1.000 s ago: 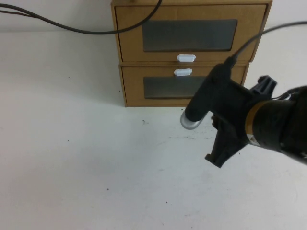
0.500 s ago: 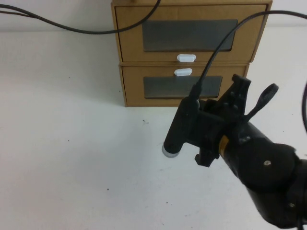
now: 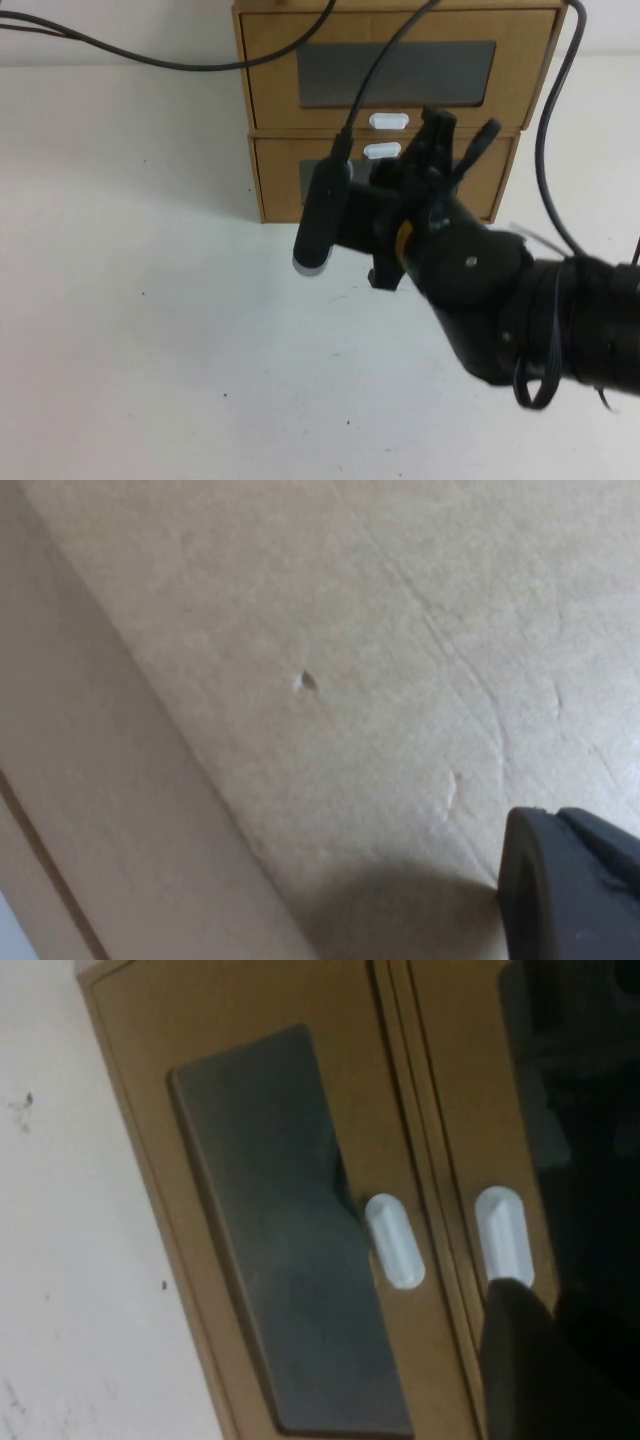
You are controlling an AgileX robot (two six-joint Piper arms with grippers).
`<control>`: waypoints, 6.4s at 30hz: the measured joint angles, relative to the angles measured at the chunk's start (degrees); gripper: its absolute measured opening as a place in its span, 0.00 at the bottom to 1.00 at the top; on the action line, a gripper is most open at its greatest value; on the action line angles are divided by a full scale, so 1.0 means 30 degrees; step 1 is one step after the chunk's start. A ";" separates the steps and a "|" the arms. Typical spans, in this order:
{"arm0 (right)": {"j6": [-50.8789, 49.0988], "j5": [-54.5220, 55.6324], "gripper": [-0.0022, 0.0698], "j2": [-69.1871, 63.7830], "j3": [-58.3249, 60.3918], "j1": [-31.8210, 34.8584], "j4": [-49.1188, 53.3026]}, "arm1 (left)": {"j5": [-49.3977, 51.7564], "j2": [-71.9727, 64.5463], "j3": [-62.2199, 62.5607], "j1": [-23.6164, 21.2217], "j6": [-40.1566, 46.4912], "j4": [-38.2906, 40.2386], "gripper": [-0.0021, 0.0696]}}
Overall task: Open the shoe box
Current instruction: 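Pull the top drawer of the cardboard box fully open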
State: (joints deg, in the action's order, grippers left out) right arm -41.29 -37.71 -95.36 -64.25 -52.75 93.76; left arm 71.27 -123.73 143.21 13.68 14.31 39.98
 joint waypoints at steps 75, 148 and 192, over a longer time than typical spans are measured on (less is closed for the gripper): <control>0.1466 0.3955 0.41 -0.4153 -0.4453 0.4315 0.0401 | 0.0162 -0.0162 -0.0033 -0.0397 -0.0913 0.1578 0.02; 0.1884 0.3458 0.04 -0.2139 -0.2191 0.4041 -0.0770 | 0.0195 0.1150 -0.0033 -0.0214 -0.1080 0.1644 0.02; 0.1228 0.3730 0.02 0.1394 0.1674 0.3537 -0.2263 | 0.0488 0.0597 -0.1557 0.2645 -0.0866 0.0065 0.02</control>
State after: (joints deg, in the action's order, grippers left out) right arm -37.60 -26.53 -91.18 -59.23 -42.13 86.97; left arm 72.74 -121.94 138.54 21.62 11.71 40.17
